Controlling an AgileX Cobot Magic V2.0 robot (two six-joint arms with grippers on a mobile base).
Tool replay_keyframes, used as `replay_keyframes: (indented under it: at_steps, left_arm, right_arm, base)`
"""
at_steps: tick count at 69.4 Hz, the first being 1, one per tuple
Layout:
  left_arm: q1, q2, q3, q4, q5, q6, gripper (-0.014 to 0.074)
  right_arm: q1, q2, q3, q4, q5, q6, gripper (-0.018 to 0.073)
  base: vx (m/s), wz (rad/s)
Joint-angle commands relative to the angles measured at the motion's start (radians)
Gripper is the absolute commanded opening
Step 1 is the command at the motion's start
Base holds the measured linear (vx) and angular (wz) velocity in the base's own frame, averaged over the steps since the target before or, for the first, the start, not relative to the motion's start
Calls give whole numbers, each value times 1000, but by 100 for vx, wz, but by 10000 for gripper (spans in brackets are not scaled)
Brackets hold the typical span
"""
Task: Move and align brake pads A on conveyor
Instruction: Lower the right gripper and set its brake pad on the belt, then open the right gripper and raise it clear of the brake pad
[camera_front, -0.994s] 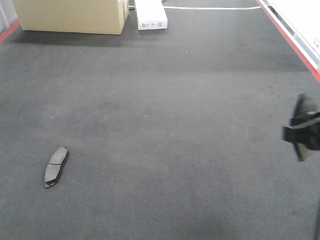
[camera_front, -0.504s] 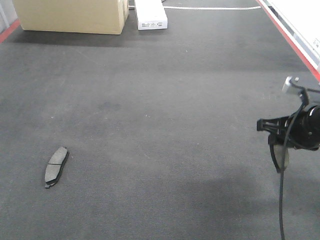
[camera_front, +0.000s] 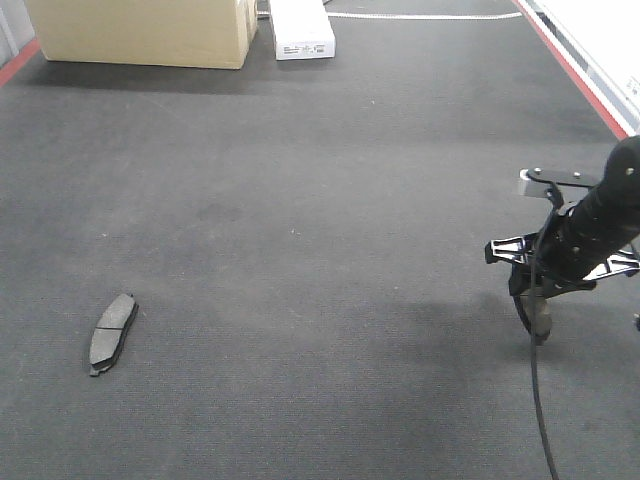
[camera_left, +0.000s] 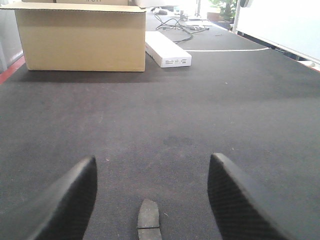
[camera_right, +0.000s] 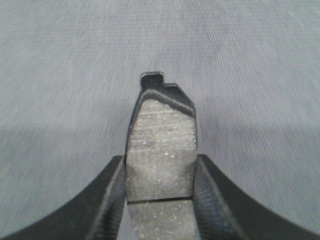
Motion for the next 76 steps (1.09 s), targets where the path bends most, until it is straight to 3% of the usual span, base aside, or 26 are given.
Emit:
replay_keyframes:
  at_steps: [1, 20, 49, 76]
  left_arm:
    - [-3, 5, -26, -2, -79, 1, 465]
    - [-3, 5, -26, -2, -79, 1, 465]
    - [-3, 5, -26, -2, -79, 1, 465]
    - [-3, 5, -26, -2, -79, 1, 465]
  right_arm:
    - [-2, -13, -42, -5, -18, -8, 192]
    - [-2, 13, -44, -7, -63, -56, 414]
    - [-2, -347, -21, -19, -71, -138, 416]
    - [-2, -829, 334, -32, -306, -162, 416]
  base:
    - [0, 0]
    - [0, 0]
    - [0, 0]
    - [0, 0]
